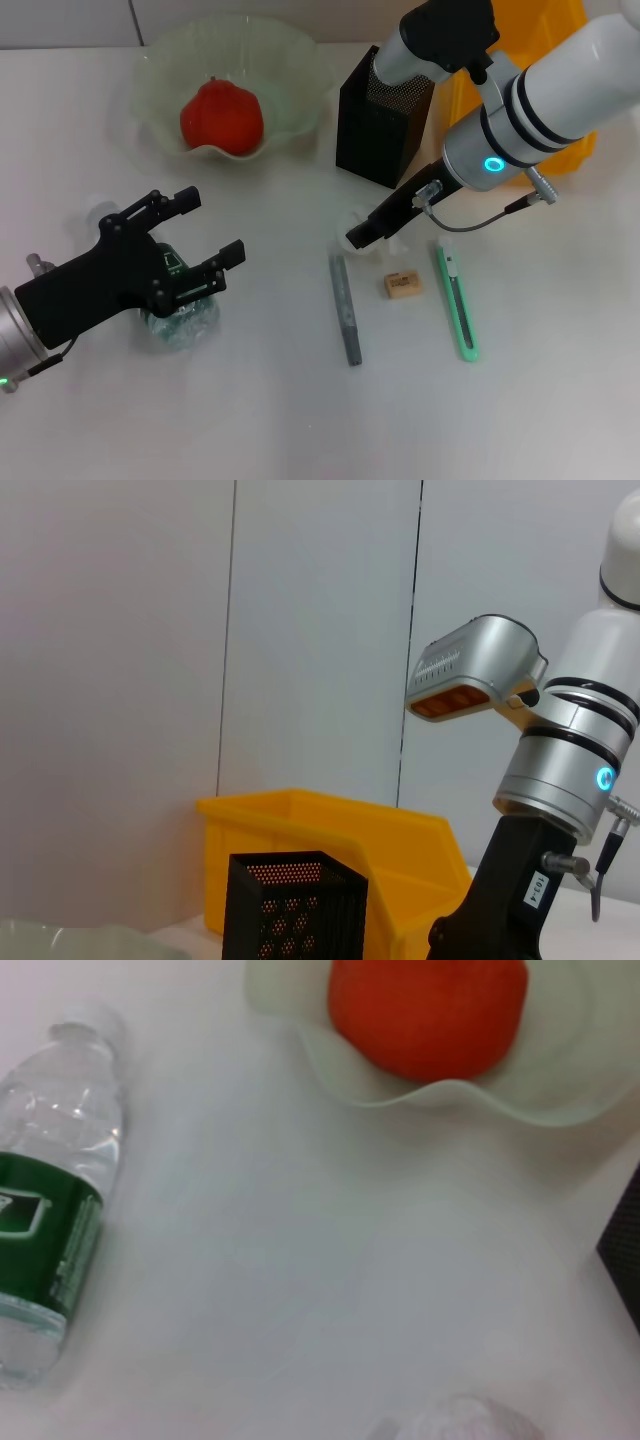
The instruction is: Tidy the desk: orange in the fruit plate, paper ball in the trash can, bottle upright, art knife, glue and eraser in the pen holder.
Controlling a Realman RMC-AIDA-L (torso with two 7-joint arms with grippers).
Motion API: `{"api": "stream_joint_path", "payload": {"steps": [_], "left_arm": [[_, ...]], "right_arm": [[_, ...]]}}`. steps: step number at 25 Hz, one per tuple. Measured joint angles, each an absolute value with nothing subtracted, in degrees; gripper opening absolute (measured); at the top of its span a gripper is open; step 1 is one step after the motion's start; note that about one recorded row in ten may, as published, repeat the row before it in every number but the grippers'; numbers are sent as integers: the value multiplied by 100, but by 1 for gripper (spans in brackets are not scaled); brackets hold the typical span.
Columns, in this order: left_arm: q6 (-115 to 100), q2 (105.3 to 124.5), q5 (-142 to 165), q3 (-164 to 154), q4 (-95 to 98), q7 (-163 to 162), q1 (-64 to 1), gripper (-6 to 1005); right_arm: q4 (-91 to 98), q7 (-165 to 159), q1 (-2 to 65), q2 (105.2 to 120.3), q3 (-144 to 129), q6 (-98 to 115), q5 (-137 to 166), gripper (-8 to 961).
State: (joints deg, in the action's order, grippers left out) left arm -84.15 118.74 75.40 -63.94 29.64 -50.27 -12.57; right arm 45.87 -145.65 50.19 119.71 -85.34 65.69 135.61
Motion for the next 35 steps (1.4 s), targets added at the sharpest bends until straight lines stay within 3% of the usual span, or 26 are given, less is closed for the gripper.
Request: {"api": "stream_joint_path", "payload": {"steps": [3, 8, 13, 18, 22, 28, 35], "left_arm": [[-8470, 11874, 7528, -6343, 2962, -5027, -1233, 845], [-8482, 11867, 7522, -6335, 2962, -5027, -1230, 845], [-8586, 11865, 7515, -6335, 2975, -5071, -1225, 844], [-8798, 11864, 7508, -6289, 2970, -5035, -1195, 844], [-8839, 11861, 7504, -6259, 2968, -5037, -1188, 843], [-8849, 11843, 7490, -6078, 2980, -5291, -1200, 843], [-8610, 11828, 7571, -5632, 3324, -6509, -1115, 842]], "right_arm": [[4679, -14545, 4972, 11966, -8527, 6617, 13536, 521], [5101, -14577, 4740, 11943, -8436, 6782, 13535, 494], [7074, -14642, 3940, 11933, -7620, 7745, 13580, 468], [8092, -14286, 3577, 11917, -6053, 8101, 13623, 488], [7859, -13688, 3575, 11875, -5377, 7807, 13628, 504], [6086, -12685, 3893, 11681, -5096, 6447, 13395, 527], [5494, -12601, 4035, 11622, -5119, 5848, 13445, 555]]}}
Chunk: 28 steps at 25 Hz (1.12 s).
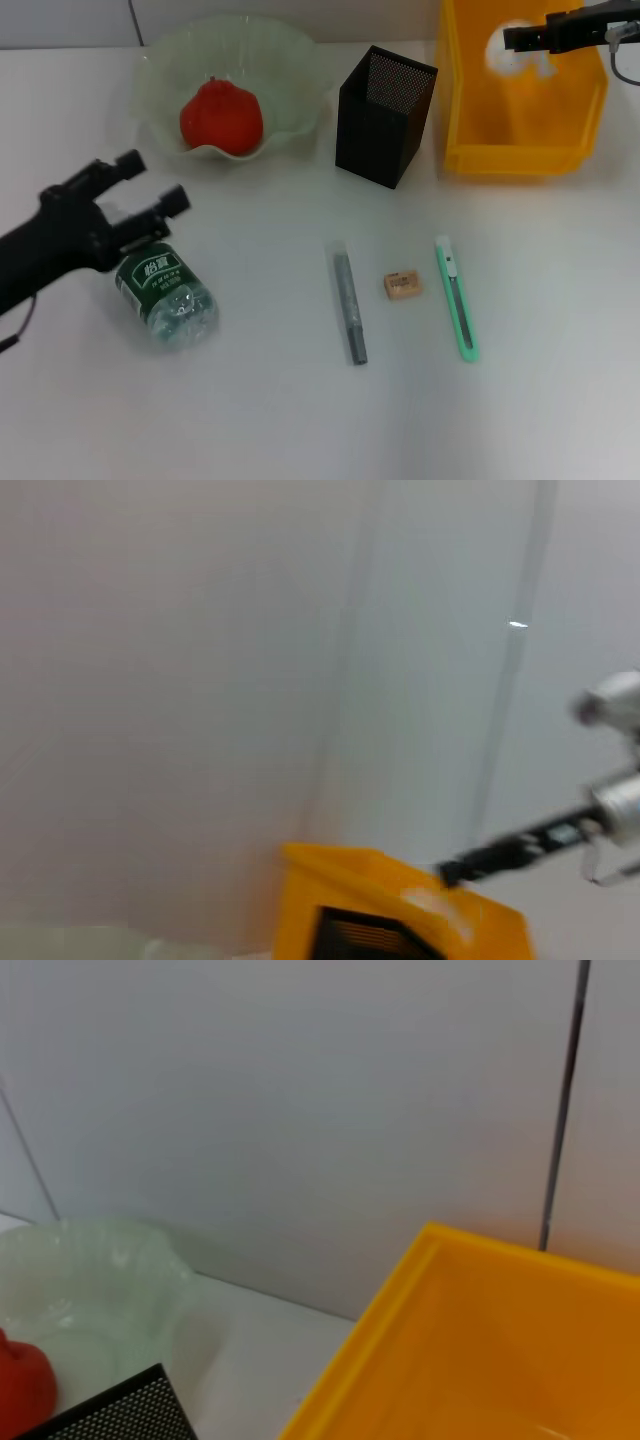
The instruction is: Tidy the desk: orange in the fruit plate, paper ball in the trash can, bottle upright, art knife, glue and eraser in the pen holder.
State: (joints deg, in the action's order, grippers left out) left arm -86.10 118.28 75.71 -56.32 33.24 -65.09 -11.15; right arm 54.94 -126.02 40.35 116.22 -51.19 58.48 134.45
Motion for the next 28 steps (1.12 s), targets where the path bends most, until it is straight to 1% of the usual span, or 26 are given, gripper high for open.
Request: {"api": "stream_joint_path", "payload": {"steps": [3, 5, 7, 8, 9, 10, 11, 12, 14, 15, 16, 17, 18, 19, 22, 23, 24, 27, 28], "left_arm": [[-8351, 11835, 7698, -5494, 3883, -7069, -871, 843], [-8135, 11845, 7794, -5500, 4379, -7459, -670, 844], [-7904, 11849, 7979, -5516, 4847, -8109, -549, 845], [-7718, 11847, 8279, -5517, 5228, -8866, -512, 845], [-7718, 11847, 8279, -5517, 5228, -8866, -512, 845], [-7554, 11843, 8521, -5503, 5418, -9410, -515, 846], [-7268, 11842, 8955, -5480, 5694, -10373, -546, 846], [-7268, 11842, 8955, -5480, 5694, -10373, -546, 845], [-7021, 11829, 9571, -5472, 6048, -11635, -673, 844], [-7021, 11829, 9571, -5472, 6048, -11635, -673, 843], [-6939, 11812, 10067, -5424, 6164, -12319, -849, 842], [-6939, 11812, 10067, -5424, 6164, -12319, -849, 842], [-6927, 11803, 10634, -5313, 6205, -12874, -1068, 841], [-6927, 11803, 10634, -5313, 6205, -12874, -1068, 840], [-6930, 11804, 11512, -5121, 6226, -13488, -1377, 838], [-6930, 11807, 11660, -5097, 6232, -13565, -1430, 837], [-6924, 11814, 11787, -5074, 6234, -13632, -1480, 837], [-6898, 11822, 11953, -5063, 6226, -13708, -1542, 834], [-6898, 11822, 11953, -5063, 6226, -13708, -1542, 834]], "right_arm": [[5702, -12597, 3971, 11652, -5091, 5951, 13436, 567], [5802, -12602, 3936, 11668, -5085, 5990, 13430, 616], [6056, -12628, 3836, 11736, -5083, 6048, 13426, 665], [6342, -12650, 3724, 11817, -5084, 6135, 13422, 690], [6342, -12650, 3724, 11817, -5084, 6135, 13422, 714], [6526, -12663, 3644, 11868, -5092, 6218, 13415, 739], [6948, -12719, 3407, 11935, -5165, 6419, 13315, 739], [6948, -12719, 3407, 11935, -5165, 6419, 13315, 740], [7285, -12803, 3144, 11952, -5337, 6604, 13118, 741], [7434, -12835, 3007, 11954, -5440, 6702, 13003, 741], [7678, -12853, 2761, 11971, -5606, 6875, 12839, 741], [7678, -12853, 2761, 11971, -5606, 6875, 12839, 741], [7865, -12782, 2514, 11985, -5738, 7029, 12685, 741], [7865, -12782, 2514, 11985, -5738, 7029, 12685, 741], [7951, -12413, 2153, 11986, -5911, 7250, 12250, 741], [7908, -11928, 1919, 11987, -5970, 7465, 11773, 741], [7908, -11928, 1919, 11987, -5970, 7465, 11773, 741], [7695, -11012, 1599, 11989, -5966, 7907, 11088, 740], [7423, -10436, 1391, 11988, -5940, 8120, 10638, 740]]}}
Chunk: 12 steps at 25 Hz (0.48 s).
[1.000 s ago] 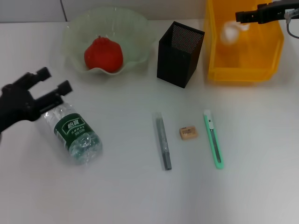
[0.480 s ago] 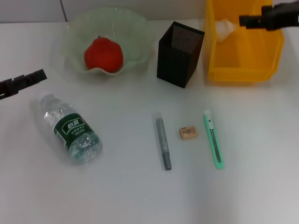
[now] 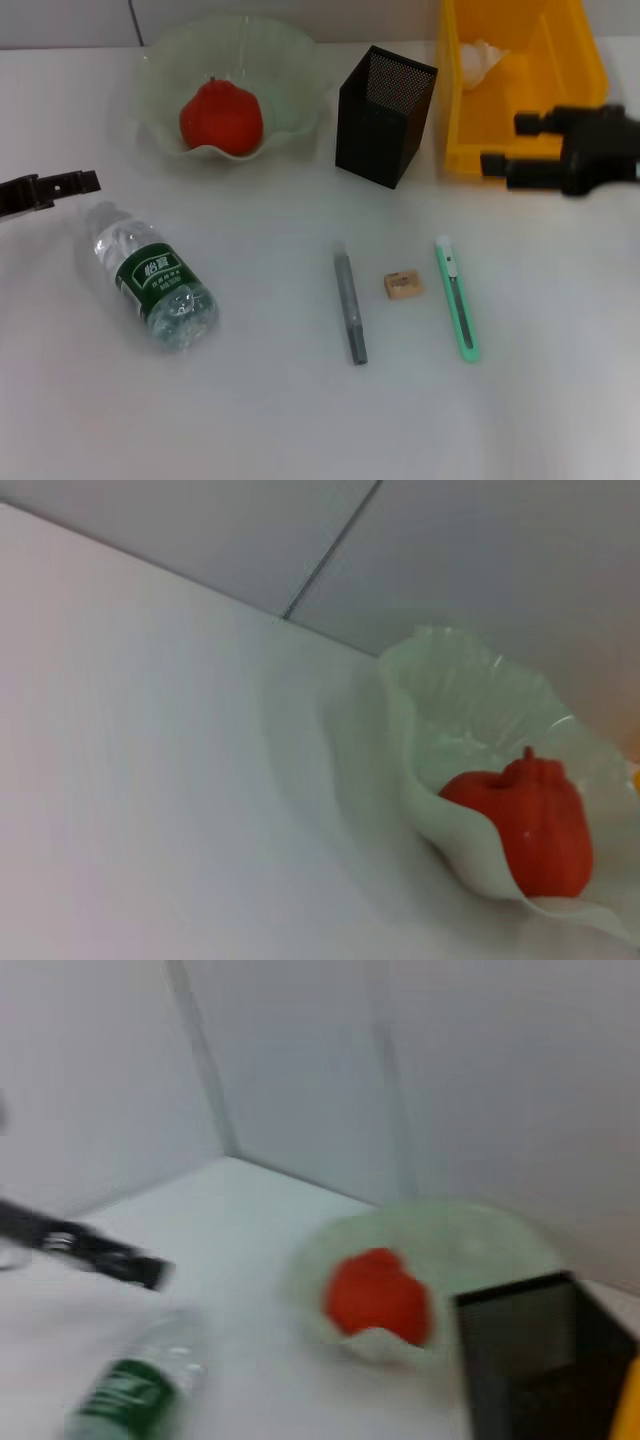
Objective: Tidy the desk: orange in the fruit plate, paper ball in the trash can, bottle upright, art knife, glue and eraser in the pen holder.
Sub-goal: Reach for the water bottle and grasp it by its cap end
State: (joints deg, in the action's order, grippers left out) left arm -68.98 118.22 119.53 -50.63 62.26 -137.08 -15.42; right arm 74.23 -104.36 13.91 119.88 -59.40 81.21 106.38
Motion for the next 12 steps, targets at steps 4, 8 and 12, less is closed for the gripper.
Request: {"api": "stream_joint_path", "payload": {"steps": [4, 8, 12], "left_arm": [[-6874, 11822, 12021, -5062, 6216, -13748, -1563, 831], [-6689, 11812, 12268, -5062, 6037, -13912, -1700, 828], [-6568, 11808, 12597, -5056, 5732, -14071, -1997, 825]], "right_arm": [[6953, -9823, 1127, 11976, -5914, 8250, 10030, 740], [6601, -9494, 1009, 11958, -5903, 8386, 9840, 740], [6368, -9142, 981, 11956, -5902, 8607, 9829, 740]]}}
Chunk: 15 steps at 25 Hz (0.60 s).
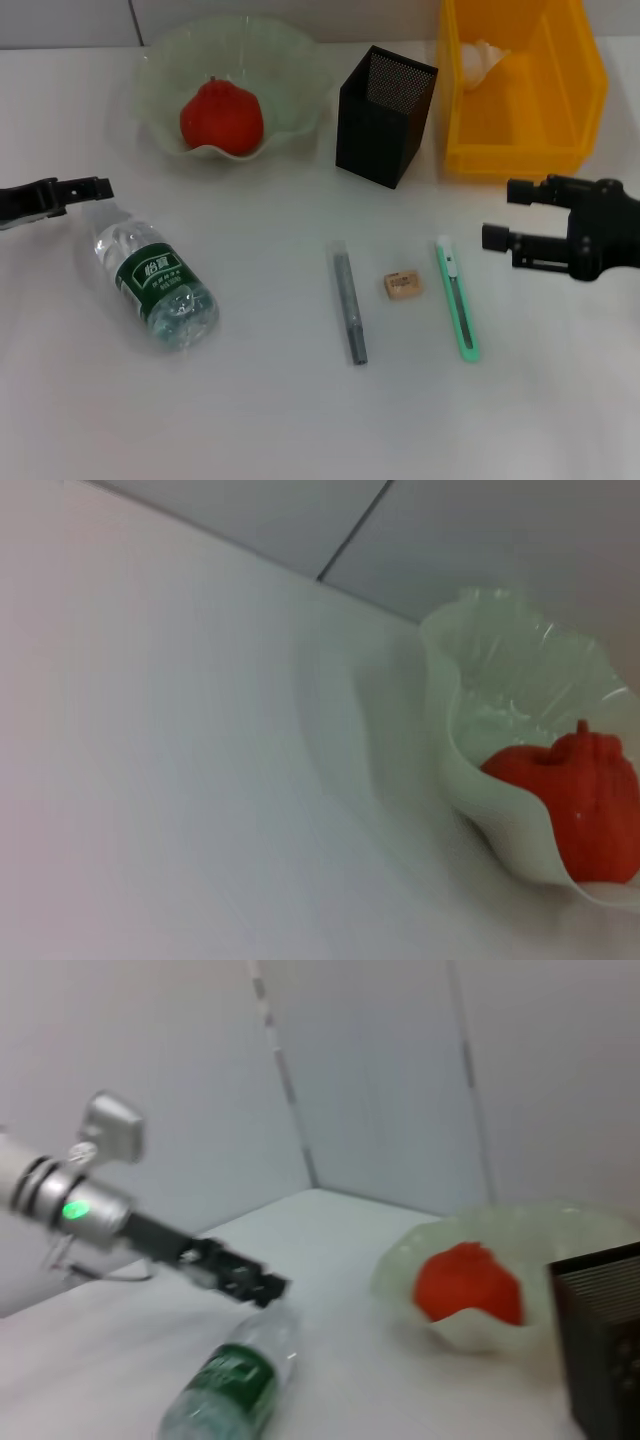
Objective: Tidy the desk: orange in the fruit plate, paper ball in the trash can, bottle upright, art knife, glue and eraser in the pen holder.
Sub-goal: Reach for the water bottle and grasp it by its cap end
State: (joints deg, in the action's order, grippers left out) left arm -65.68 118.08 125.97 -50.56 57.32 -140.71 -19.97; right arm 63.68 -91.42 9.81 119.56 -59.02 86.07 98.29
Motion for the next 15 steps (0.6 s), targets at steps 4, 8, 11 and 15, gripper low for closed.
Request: {"api": "stream_joint_path", "payload": {"steps": [4, 8, 11, 15], "left_arm": [[-6513, 11810, 12741, -5014, 5645, -14225, -2097, 822], [-6471, 11815, 12817, -5009, 5581, -14280, -2168, 819], [-6403, 11814, 12871, -5009, 5426, -14283, -2274, 817], [-6387, 11809, 12899, -5013, 5218, -14278, -2439, 814]], "right_arm": [[6066, -8340, 920, 11964, -5909, 9004, 9825, 740], [5589, -7961, 926, 11960, -5905, 9130, 9822, 739], [5461, -7935, 952, 11949, -5902, 9116, 9820, 739], [5387, -7912, 966, 11939, -5889, 9115, 9817, 739]]}}
